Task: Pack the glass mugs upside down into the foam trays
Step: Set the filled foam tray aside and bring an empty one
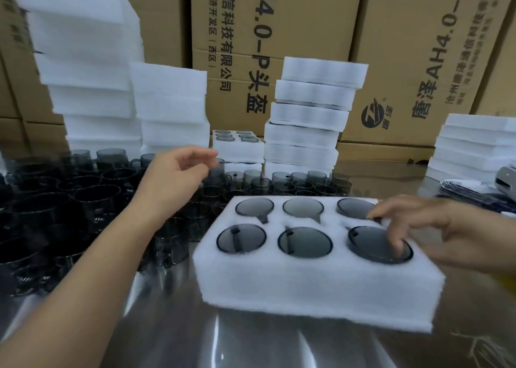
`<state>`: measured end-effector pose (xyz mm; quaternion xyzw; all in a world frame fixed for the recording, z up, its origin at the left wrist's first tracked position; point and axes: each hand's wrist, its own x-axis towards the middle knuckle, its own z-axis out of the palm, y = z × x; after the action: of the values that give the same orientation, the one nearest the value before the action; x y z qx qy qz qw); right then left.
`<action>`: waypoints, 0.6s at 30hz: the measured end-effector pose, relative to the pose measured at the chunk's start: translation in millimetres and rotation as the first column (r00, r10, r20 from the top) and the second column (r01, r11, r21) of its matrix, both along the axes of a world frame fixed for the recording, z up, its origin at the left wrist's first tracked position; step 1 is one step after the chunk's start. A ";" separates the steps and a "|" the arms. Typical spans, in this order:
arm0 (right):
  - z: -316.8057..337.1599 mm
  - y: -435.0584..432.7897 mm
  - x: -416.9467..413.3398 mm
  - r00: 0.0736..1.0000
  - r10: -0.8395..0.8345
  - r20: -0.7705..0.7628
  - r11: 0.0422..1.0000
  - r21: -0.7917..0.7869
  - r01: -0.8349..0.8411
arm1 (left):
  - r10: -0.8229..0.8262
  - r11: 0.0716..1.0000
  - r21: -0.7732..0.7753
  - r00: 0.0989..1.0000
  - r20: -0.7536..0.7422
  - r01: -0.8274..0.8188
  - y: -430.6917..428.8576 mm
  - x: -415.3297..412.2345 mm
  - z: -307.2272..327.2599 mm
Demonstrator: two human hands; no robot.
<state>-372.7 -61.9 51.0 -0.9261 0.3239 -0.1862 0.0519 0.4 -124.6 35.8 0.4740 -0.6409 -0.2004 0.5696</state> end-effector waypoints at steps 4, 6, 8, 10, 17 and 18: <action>26.3 -8.4 -1.3 0.975 -0.079 0.210 0.997 0.033 0.074 | 0.178 0.984 0.011 0.982 -0.070 -0.178 -7.7 6.8 -2.8; 43.7 -10.7 20.9 0.945 -0.064 0.320 0.997 0.070 0.044 | 0.257 0.966 0.022 0.966 0.018 -0.258 -10.0 8.1 -7.5; 58.3 -19.3 45.7 0.920 -0.096 0.379 0.991 0.118 0.055 | 0.323 0.944 0.024 0.934 0.150 -0.330 -10.8 7.4 -13.6; 66.8 -38.7 70.8 0.893 -0.156 0.422 0.987 0.100 0.125 | 0.352 0.930 0.013 0.900 0.255 -0.368 -10.1 4.9 -17.6; 90.5 -126.6 168.3 0.596 -0.407 0.693 0.907 0.227 0.355 | 0.327 0.930 -0.046 0.761 0.560 -0.365 -16.9 0.2 -20.7; 96.4 -140.9 180.4 0.542 -0.417 0.730 0.902 0.258 0.346 | 0.320 0.932 -0.069 0.718 0.618 -0.356 -24.2 1.8 -11.3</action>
<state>-192.3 -202.8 147.4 -0.6602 0.4710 -0.5561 0.1816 2.2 -148.9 24.5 0.6373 -0.6887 0.0562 0.3411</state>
